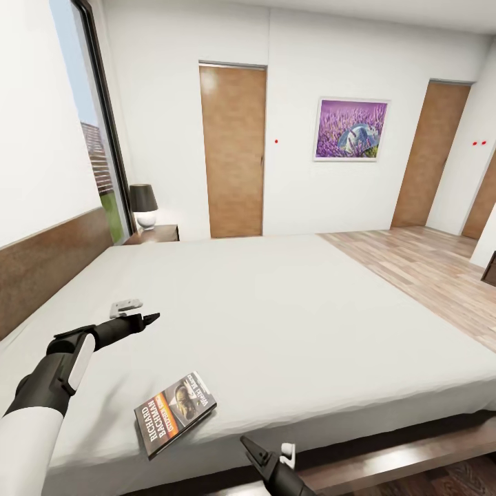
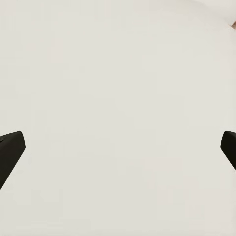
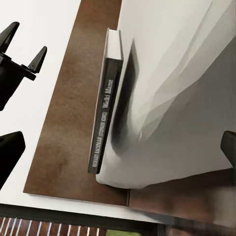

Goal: In the bedroom, move the book from the bed onto either nightstand, and place the two sandals side by side next to the bed.

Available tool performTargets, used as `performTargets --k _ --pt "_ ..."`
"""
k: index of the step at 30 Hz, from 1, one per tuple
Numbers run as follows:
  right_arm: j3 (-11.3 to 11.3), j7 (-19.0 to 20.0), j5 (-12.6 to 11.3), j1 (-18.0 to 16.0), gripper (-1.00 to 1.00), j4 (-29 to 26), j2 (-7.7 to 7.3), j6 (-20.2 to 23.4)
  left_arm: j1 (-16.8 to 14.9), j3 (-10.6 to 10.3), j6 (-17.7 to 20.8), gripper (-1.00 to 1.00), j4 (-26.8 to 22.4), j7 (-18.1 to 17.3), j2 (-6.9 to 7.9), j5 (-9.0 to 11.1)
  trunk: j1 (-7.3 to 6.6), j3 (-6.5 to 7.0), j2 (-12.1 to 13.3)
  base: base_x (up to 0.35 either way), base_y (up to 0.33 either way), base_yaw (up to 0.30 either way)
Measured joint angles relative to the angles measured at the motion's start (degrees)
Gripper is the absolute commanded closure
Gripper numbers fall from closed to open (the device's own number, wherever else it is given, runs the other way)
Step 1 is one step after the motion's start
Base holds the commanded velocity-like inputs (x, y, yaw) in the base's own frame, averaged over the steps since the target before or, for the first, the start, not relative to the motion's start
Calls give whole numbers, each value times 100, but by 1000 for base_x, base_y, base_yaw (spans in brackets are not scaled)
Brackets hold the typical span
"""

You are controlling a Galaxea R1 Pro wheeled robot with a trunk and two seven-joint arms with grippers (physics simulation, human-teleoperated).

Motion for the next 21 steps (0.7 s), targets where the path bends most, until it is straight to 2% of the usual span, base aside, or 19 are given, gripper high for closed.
performTargets --k 21 --pt "-5 -103 -6 0 -100 31 26 3 -3 0 0 -100 -4 3 -2 0 0 0 0 0 0 0"
